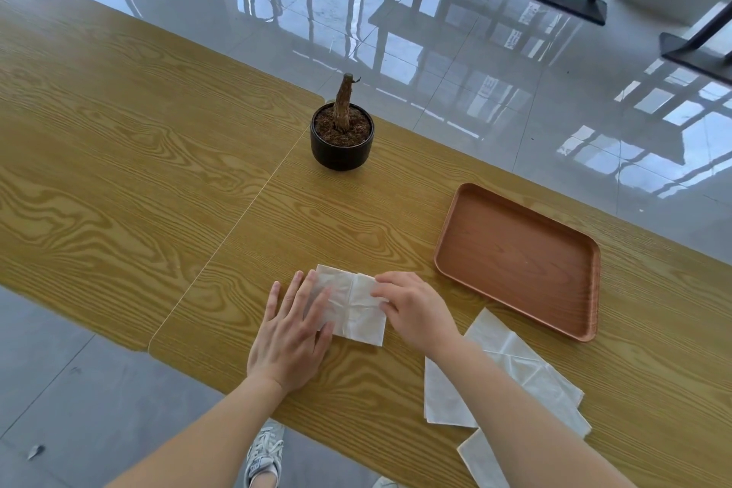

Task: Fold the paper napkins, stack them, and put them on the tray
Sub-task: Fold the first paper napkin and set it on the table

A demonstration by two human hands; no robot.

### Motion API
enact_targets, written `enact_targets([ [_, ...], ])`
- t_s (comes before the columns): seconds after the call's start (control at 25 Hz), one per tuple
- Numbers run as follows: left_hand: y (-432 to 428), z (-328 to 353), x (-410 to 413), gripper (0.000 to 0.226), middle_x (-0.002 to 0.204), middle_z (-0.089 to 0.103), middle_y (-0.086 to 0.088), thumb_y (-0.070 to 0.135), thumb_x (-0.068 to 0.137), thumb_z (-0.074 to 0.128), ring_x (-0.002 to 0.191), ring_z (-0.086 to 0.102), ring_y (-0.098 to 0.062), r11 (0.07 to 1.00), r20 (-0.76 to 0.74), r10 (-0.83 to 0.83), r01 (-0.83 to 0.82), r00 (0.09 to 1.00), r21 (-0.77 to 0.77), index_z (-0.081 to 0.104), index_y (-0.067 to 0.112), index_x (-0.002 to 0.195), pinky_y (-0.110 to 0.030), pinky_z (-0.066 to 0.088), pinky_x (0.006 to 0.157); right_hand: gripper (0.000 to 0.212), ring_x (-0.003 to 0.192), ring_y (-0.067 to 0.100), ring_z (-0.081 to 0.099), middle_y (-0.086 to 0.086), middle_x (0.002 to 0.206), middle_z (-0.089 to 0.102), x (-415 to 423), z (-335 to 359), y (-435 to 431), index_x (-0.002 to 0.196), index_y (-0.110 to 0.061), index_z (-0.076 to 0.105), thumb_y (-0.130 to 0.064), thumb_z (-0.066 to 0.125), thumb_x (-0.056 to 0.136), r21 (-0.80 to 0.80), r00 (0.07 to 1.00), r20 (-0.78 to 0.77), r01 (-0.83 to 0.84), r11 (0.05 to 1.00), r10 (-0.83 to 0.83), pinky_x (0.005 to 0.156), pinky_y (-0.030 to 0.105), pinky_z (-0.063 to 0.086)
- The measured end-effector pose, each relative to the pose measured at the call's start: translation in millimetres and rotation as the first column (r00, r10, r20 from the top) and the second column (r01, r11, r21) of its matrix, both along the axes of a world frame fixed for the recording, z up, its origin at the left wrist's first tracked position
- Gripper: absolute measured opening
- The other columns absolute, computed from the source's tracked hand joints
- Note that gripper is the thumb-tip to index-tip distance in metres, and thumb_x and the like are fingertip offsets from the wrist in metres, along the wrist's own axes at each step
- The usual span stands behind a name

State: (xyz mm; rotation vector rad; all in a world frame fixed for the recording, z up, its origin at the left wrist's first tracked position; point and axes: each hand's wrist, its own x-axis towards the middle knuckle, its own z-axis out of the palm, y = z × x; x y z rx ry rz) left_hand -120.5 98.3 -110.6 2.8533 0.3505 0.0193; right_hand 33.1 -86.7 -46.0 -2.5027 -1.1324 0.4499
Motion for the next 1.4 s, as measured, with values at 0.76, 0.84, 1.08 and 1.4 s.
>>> enact_targets([
  [0.76, -9, 2, -10, 0.046, 0.154, 0.045, -0.005, 0.039, 0.099, 0.048, 0.149, 0.031, -0.028, 0.961, 0.119, -0.275, 0.267, 0.954, 0.076, 0.050, 0.025, 0.143, -0.056, 0.032, 0.117, 0.026, 0.093, 0.016, 0.057, -0.002, 0.100, 0.057, -64, -11, -22, 0.121, -0.015, 0.068, -0.026, 0.060, 0.100, -0.031, 0.975, -0.073, 0.206, 0.978, -0.208, 0.083, 0.030, 0.052],
  [0.84, -6, 2, -13, 0.046, 0.156, 0.042, -0.005, 0.040, 0.100, 0.043, 0.148, 0.032, -0.028, 0.961, 0.105, -0.270, 0.262, 0.957, 0.087, 0.050, 0.026, 0.143, -0.055, 0.032, 0.116, 0.026, 0.090, 0.015, 0.059, -0.003, 0.098, 0.060, -55, -8, -22, 0.121, -0.017, 0.070, -0.027, 0.064, 0.097, -0.004, 0.967, -0.104, 0.232, 0.973, -0.231, 0.081, 0.029, 0.053],
  [1.08, -1, 21, 16, 0.041, 0.128, 0.059, -0.008, 0.043, 0.097, 0.051, 0.117, 0.059, -0.028, 0.997, 0.150, 0.033, -0.021, 0.988, -0.080, 0.062, 0.016, 0.126, -0.043, 0.050, 0.092, 0.033, 0.087, 0.015, 0.063, -0.004, 0.093, 0.069, 9, 2, 7, 0.124, -0.014, 0.068, -0.030, 0.067, 0.096, 0.036, 0.856, -0.174, 0.499, 0.866, -0.486, 0.079, 0.033, 0.053],
  [1.4, 7, 30, 45, 0.069, 0.119, 0.054, 0.000, 0.056, 0.080, 0.073, 0.108, 0.053, -0.022, 0.993, -0.008, 0.107, -0.107, 0.994, -0.049, 0.053, 0.022, 0.136, -0.038, 0.046, 0.089, 0.038, 0.089, 0.014, 0.066, -0.009, 0.085, 0.068, 37, -5, 38, 0.121, -0.018, 0.065, -0.032, 0.076, 0.087, -0.047, 0.784, -0.312, 0.552, 0.832, -0.537, 0.082, 0.034, 0.053],
])
